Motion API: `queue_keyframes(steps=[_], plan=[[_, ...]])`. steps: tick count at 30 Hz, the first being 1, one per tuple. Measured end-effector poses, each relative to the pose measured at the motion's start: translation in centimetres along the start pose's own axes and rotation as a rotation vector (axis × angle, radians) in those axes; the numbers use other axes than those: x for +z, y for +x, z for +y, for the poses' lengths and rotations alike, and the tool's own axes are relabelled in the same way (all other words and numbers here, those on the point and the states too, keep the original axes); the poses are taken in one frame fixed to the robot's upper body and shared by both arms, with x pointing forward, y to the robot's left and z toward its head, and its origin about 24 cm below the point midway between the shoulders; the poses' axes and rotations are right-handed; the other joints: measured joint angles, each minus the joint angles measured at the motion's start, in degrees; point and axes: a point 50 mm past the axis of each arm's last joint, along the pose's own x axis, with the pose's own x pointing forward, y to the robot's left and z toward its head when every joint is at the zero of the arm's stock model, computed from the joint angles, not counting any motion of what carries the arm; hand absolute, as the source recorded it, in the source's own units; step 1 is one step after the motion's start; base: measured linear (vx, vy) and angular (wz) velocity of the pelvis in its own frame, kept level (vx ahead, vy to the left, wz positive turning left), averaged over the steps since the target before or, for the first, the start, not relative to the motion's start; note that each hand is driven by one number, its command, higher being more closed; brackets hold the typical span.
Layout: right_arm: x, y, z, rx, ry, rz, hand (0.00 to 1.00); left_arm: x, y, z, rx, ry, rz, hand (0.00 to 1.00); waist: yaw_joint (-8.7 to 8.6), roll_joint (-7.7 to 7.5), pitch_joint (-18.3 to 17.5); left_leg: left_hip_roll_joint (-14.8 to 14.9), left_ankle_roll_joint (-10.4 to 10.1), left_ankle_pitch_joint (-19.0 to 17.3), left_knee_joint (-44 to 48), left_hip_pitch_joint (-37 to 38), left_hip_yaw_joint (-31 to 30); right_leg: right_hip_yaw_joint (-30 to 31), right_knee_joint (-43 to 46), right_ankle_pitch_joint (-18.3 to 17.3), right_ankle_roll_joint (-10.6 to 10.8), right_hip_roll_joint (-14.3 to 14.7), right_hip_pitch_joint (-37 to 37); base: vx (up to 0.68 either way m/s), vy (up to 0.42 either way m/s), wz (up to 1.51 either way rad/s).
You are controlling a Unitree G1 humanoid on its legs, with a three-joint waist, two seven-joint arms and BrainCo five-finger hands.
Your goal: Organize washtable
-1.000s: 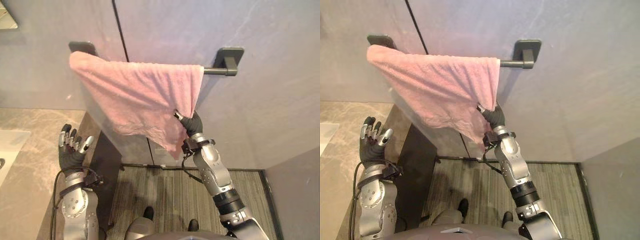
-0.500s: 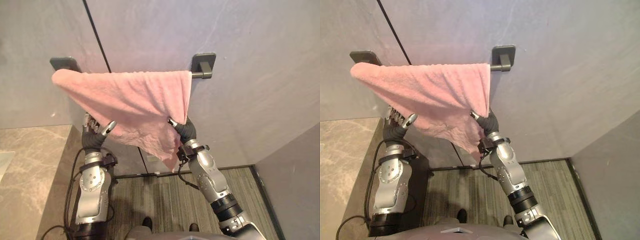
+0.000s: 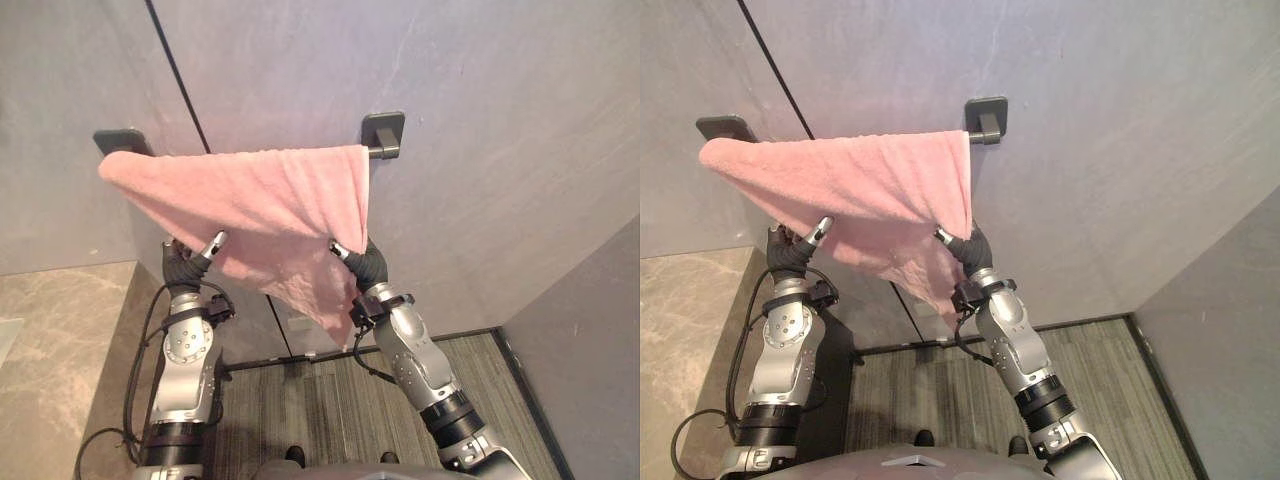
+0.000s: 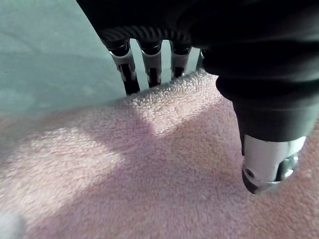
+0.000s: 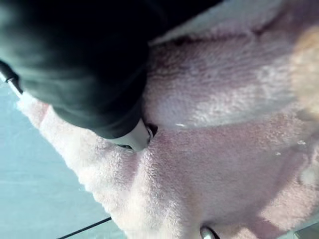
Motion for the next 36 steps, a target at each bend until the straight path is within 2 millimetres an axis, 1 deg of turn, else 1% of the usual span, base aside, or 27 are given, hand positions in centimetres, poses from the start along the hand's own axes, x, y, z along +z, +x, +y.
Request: queue_keyframes(steps=[3,4,6,9,12,13,14,16,21,23,27,29,36], plan=[[0.1,0.0,0.1,0.006,0.000,-0.008,1.00,1.3,1.1,-0.9,-0.039,-0.006,-0.055,1.00,-0.32,-0.24,-0.2,0.0,0.0,0.3,-0.1,-0.5,0.5,0.6,-0.4,0.7,0.1,0.0,-0.4,-0.01,0.010,-0.10],[0.1,0.0,0.2,0.009,0.001,-0.007,1.00,1.5,1.2,-1.0,-0.047,-0.008,-0.062,1.00,-0.83,-0.51,-0.5,-0.1,0.0,0.4,-0.1,-0.4,0.6,0.6,-0.9,0.8,0.1,-0.1,-0.2,0.00,0.000,0.00],[-0.1,-0.3,0.1,0.004,0.004,-0.007,1.00,1.4,1.1,-1.0,-0.055,-0.005,-0.060,1.00,-1.06,-0.80,-0.7,-0.1,0.0,0.4,-0.1,-0.4,0.6,0.6,-1.1,0.8,0.1,0.0,0.0,0.04,-0.010,0.01],[-0.2,-0.4,0.0,0.002,0.008,-0.004,1.00,1.2,0.9,-0.9,-0.070,0.020,-0.057,1.00,-1.07,-0.77,-0.7,-0.1,0.1,0.4,-0.6,-0.1,0.5,0.4,-1.1,0.8,0.1,0.0,0.1,0.02,-0.001,0.01],[-0.5,-0.7,-0.1,0.000,0.014,0.005,1.00,0.3,0.0,-0.6,-0.079,0.030,-0.023,1.00,-1.21,-0.67,-1.0,-0.1,0.2,0.5,-1.3,0.7,0.5,0.0,-1.0,0.7,0.1,0.0,0.5,0.00,0.000,0.00],[-0.5,-0.7,-0.1,0.000,0.014,0.005,1.00,0.3,-0.1,-0.6,-0.080,0.030,-0.021,1.00,-1.21,-0.67,-1.0,-0.1,0.2,0.5,-1.3,0.7,0.5,0.0,-1.0,0.7,0.1,0.0,0.5,0.02,0.003,0.04],[-0.5,-0.9,-0.4,-0.015,0.017,0.004,1.00,0.0,-0.7,-0.5,-0.088,0.022,-0.012,1.00,-1.14,-0.63,-1.2,-0.2,0.3,0.6,-1.6,0.9,0.4,-0.2,-1.0,0.7,0.1,-0.1,0.5,0.02,0.004,0.04],[-0.6,-1.1,-0.7,-0.032,0.022,0.007,1.00,-0.1,-1.3,-0.6,-0.099,0.015,-0.011,1.00,-1.09,-0.53,-1.3,-0.3,0.4,1.3,-3.2,2.0,0.2,-0.3,-0.7,0.2,0.3,-0.1,0.9,0.01,0.002,0.02],[-0.8,-1.4,-1.1,-0.058,0.025,0.008,1.00,-0.3,-2.0,-0.9,-0.125,0.000,-0.004,1.00,-1.09,-0.41,-1.6,-0.3,0.4,1.6,-3.8,2.6,-0.1,-0.6,0.8,-0.9,0.3,-0.1,0.7,0.00,0.002,0.03],[-0.7,-1.4,-1.4,-0.092,0.040,-0.002,1.00,-0.2,-2.5,-1.0,-0.129,0.000,-0.008,1.00,-1.09,-0.36,-1.6,-0.3,0.4,1.6,-3.8,2.6,-0.1,-0.5,0.8,-0.9,0.3,-0.2,0.7,0.00,0.000,0.00],[-0.7,-1.4,-1.7,-0.120,0.033,-0.002,1.00,-0.2,-2.6,-1.1,-0.138,-0.001,-0.013,1.00,-1.05,-0.36,-1.6,-0.3,0.3,1.6,-3.8,2.6,-0.2,-0.6,0.8,-0.9,0.3,-0.2,0.7,0.00,0.000,0.00],[-0.6,-1.5,-2.2,-0.149,-0.002,-0.007,1.00,-0.2,-2.7,-1.3,-0.152,-0.007,-0.012,1.00,-1.11,-0.36,-1.6,-0.4,0.4,1.8,-3.8,2.6,-0.6,-1.1,0.8,-0.9,0.4,-0.2,1.0,0.00,0.000,0.08],[-0.5,-1.2,-3.1,-0.203,-0.110,0.008,1.00,-0.3,-2.8,-1.6,-0.161,-0.024,-0.006,1.00,-1.18,-0.29,-1.6,-0.4,0.3,2.1,-3.8,2.8,-1.5,-2.0,0.8,-1.0,0.5,-0.3,1.5,0.00,0.000,0.07]])
